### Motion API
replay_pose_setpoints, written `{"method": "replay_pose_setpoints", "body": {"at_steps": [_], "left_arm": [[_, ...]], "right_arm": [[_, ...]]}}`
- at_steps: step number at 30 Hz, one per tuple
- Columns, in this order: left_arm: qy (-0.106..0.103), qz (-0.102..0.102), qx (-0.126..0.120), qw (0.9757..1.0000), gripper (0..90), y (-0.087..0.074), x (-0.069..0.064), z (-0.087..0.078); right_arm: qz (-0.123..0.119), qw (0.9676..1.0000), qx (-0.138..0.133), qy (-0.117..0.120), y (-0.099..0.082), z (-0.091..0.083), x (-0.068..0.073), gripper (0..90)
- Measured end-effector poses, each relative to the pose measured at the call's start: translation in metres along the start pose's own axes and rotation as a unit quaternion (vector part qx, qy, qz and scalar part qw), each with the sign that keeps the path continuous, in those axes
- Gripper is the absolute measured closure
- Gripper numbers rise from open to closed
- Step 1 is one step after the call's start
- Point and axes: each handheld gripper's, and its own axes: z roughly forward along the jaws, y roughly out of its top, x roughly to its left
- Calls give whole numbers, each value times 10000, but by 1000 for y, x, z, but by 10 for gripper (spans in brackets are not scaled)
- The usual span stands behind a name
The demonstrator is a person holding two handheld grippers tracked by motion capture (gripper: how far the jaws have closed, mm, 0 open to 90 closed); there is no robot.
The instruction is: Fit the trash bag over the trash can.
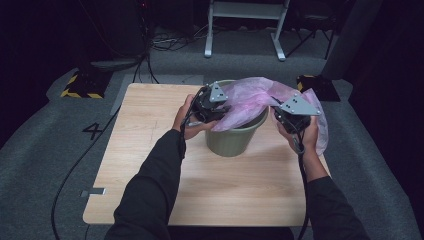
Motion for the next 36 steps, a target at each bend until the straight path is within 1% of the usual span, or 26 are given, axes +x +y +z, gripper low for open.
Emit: {"method": "replay_pose_setpoints", "body": {"at_steps": [1, 2, 3, 4, 6, 8, 10, 12, 13, 16, 17, 18, 19, 20, 21, 22, 23, 24, 25, 29, 30, 31, 32, 33, 34, 36], "left_arm": [[14, -92, -60, 9999, 667, 0, 1, 0], [-12, -122, -75, 9999, 638, 0, 2, 0], [-68, -131, -121, 9998, 622, 0, 3, -1], [-88, -136, -138, 9998, 585, 0, 3, -2], [-157, -231, -222, 9994, 534, -1, 7, -7], [-440, -396, -421, 9974, 485, -3, 12, -14], [-698, -452, -513, 9952, 437, -3, 14, -21], [-1054, -442, -639, 9914, 383, -2, 13, -27], [-1172, -387, -674, 9901, 375, -1, 10, -30], [-1339, -240, -662, 9885, 372, 3, 2, -31], [-1427, -191, -652, 9874, 373, 4, -1, -30], [-1537, -150, -656, 9858, 406, 5, -4, -28], [-1547, -54, -605, 9861, 444, 6, -9, -25], [-1427, 13, -522, 9884, 459, 7, -12, -22], [-1237, 120, -405, 9914, 492, 8, -15, -19], [-1151, 164, -320, 9927, 533, 9, -17, -17], [-982, 222, -218, 9947, 560, 10, -19, -14], [-859, 254, -163, 9959, 613, 11, -19, -12], [-784, 260, -103, 9965, 642, 10, -19, -10], [-621, 238, 121, 9977, 687, 9, -15, -3], [-576, 256, 171, 9979, 700, 9, -14, 0], [-531, 236, 216, 9981, 707, 9, -14, 1], [-522, 238, 247, 9980, 707, 9, -13, 4], [-575, 191, 260, 9978, 708, 9, -13, 5], [-591, 158, 219, 9979, 710, 9, -12, 6], [-615, 135, 175, 9979, 710, 9, -13, 7]], "right_arm": [[-35, 10000, 39, -33, 1, 1, 1, 900], [-42, 9999, 119, -101, 1, 2, 1, 900], [-17, 9999, 129, -105, 0, 3, 0, 900], [75, 9998, 159, -113, -1, 3, -2, 900], [100, 9995, 216, -202, -2, 3, -5, 900], [148, 9992, 258, -269, -4, 2, -9, 900], [150, 9988, 306, -339, -4, 2, -11, 900], [125, 9984, 355, -414, -4, 3, -12, 900], [106, 9984, 372, -419, -4, 4, -13, 900], [114, 9980, 448, -439, -4, 8, -11, 900], [118, 9980, 448, -430, -3, 8, -11, 900], [129, 9979, 447, -440, -3, 9, -10, 900], [117, 9981, 431, -419, -2, 9, -9, 900], [118, 9984, 399, -384, 0, 10, -7, 900], [125, 9985, 385, -372, 0, 10, -6, 900], [130, 9987, 361, -342, 1, 10, -4, 900], [117, 9989, 331, -312, 2, 9, -2, 900], [93, 9992, 296, -270, 3, 8, 0, 900], [74, 9993, 277, -247, 3, 8, 1, 900], [101, 9999, 104, -8, 3, 2, 4, 899], [110, 9999, -5, 114, 2, -1, 5, 899], [116, 9998, -69, 172, 2, -2, 5, 898], [110, 9997, -71, 184, 2, -3, 6, 899], [96, 9996, -107, 228, 2, -5, 6, 898], [90, 9994, -143, 313, 2, -6, 7, 898], [29, 9993, -119, 358, 2, -6, 8, 894]]}}
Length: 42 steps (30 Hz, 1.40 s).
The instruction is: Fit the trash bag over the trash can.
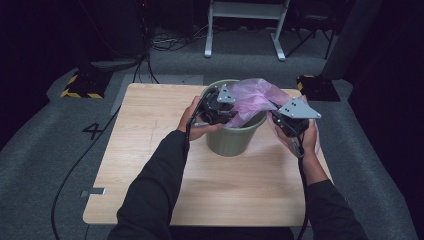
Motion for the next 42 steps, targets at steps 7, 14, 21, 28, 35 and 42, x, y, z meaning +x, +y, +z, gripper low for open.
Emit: {"method": "replay_pose_setpoints", "body": {"at_steps": [7, 14, 21, 28, 35, 42], "left_arm": [[-80, -105, -397, 9991, 506, 2, 0, -10], [-118, -117, -597, 9981, 359, 0, 0, -27], [-390, -166, -516, 9978, 392, -10, 9, -34], [-331, 21, -285, 9990, 445, -6, 1, -25], [108, 123, -117, 9998, 569, -2, -4, -14], [280, 246, 206, 9991, 674, -1, -3, 0]], "right_arm": [[-345, 9991, 216, 132, 2, 4, 6, 895], [-588, 9972, 471, -6, 4, 8, 9, 896], [-152, 9973, 580, -430, 0, 5, -9, 898], [113, 9958, 540, -726, 5, 5, -16, 898], [-281, 9976, 345, -530, 14, 4, -4, 896], [-458, 9986, 259, -41, 14, 7, 7, 892]]}}
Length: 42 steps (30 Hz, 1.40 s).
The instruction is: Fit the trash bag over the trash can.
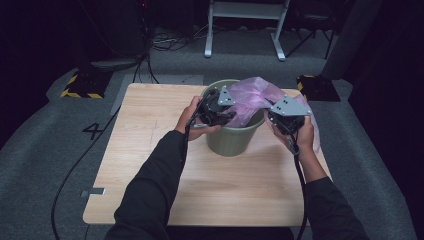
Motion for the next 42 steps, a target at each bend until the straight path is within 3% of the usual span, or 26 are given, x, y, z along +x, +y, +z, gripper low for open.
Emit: {"method": "replay_pose_setpoints", "body": {"at_steps": [3, 5, 7, 10, 12, 14, 17, 19, 21, 23, 24, 25, 27, 32, 34, 36, 39, 42], "left_arm": [[-3, -82, 28, 10000, 668, 1, 1, 4], [66, -151, 72, 9998, 559, 2, 1, 4], [-159, -260, -162, 9994, 499, 1, 4, -2], [-263, -402, -542, 9974, 381, -1, 6, -16], [-329, -459, -798, 9952, 349, -1, 9, -24], [-319, -460, -939, 9940, 316, 1, 7, -29], [-466, -337, -897, 9943, 289, 6, 2, -27], [-327, -320, -825, 9955, 289, 8, -2, -25], [120, -278, -562, 9980, 288, 11, -3, -20], [475, -369, -413, 9973, 291, 12, 1, -16], [513, -481, -395, 9967, 301, 11, 5, -15], [383, -593, -463, 9964, 299, 9, 9, -15], [451, -671, -528, 9953, 300, 7, 13, -16], [380, -907, -634, 9931, 309, -1, 26, -20], [172, -1003, -789, 9917, 330, -3, 29, -23], [54, -962, -837, 9918, 350, -3, 28, -24], [-164, -714, -830, 9939, 312, 4, 19, -21], [-222, -469, -784, 9956, 301, 14, 5, -16]], "right_arm": [[-188, 9996, 18, 224, 1, 1, 5, 890], [-281, 9992, 66, 282, 1, 2, 8, 889], [-370, 9988, 210, 257, 2, 4, 10, 890], [-423, 9982, 343, 255, 2, 5, 10, 890], [-430, 9980, 369, 285, 1, 6, 10, 889], [-472, 9975, 410, 327, 2, 6, 11, 884], [-513, 9972, 388, 376, 4, 6, 14, 884], [-597, 9967, 442, 340, 5, 6, 15, 887], [-576, 9968, 476, 290, 5, 6, 15, 890], [-534, 9971, 515, 192, 4, 5, 12, 893], [-512, 9971, 555, 129, 3, 5, 10, 894], [-460, 9973, 574, 88, 2, 4, 8, 894], [-407, 9972, 633, -38, -1, 3, 2, 895], [-282, 9965, 689, -370, -6, -2, -12, 895], [-261, 9962, 698, -461, -7, -3, -15, 895], [-301, 9960, 701, -456, -7, -3, -15, 894], [-486, 9945, 761, -522, -4, -1, -10, 889], [-580, 9954, 678, -352, -1, 1, -4, 880]]}}
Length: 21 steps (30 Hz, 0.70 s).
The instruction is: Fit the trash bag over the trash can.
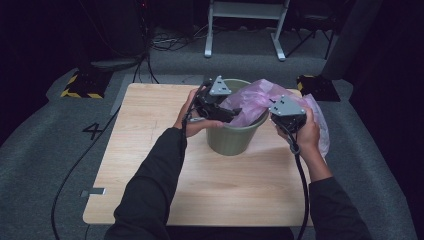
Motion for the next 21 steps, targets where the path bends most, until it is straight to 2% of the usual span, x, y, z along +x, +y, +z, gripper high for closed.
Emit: {"method": "replay_pose_setpoints", "body": {"at_steps": [5, 7, 9, 11, 15, 17, 21], "left_arm": [[-106, 290, 180, 9994, 296, 8, -16, 17], [-28, 366, 281, 9989, 311, 8, -19, 21], [138, 425, 324, 9985, 407, 7, -21, 23], [352, 517, 471, 9969, 516, 7, -20, 25], [420, 654, 500, 9957, 753, 4, -19, 23], [466, 724, 486, 9951, 849, 2, -18, 22], [513, 710, 495, 9949, 894, -4, -12, 18]], "right_arm": [[-47, 9987, -227, 446, 4, -1, 8, 872], [-81, 9977, -277, 612, 6, -2, 10, 863], [-143, 9971, -315, 681, 7, -4, 11, 845], [-148, 9958, -384, 821, 8, -5, 13, 822], [-78, 9933, -508, 1036, 7, -8, 12, 767], [-5, 9924, -574, 1084, 6, -9, 12, 699], [264, 9888, -655, 1317, 3, -11, 9, 491]]}}
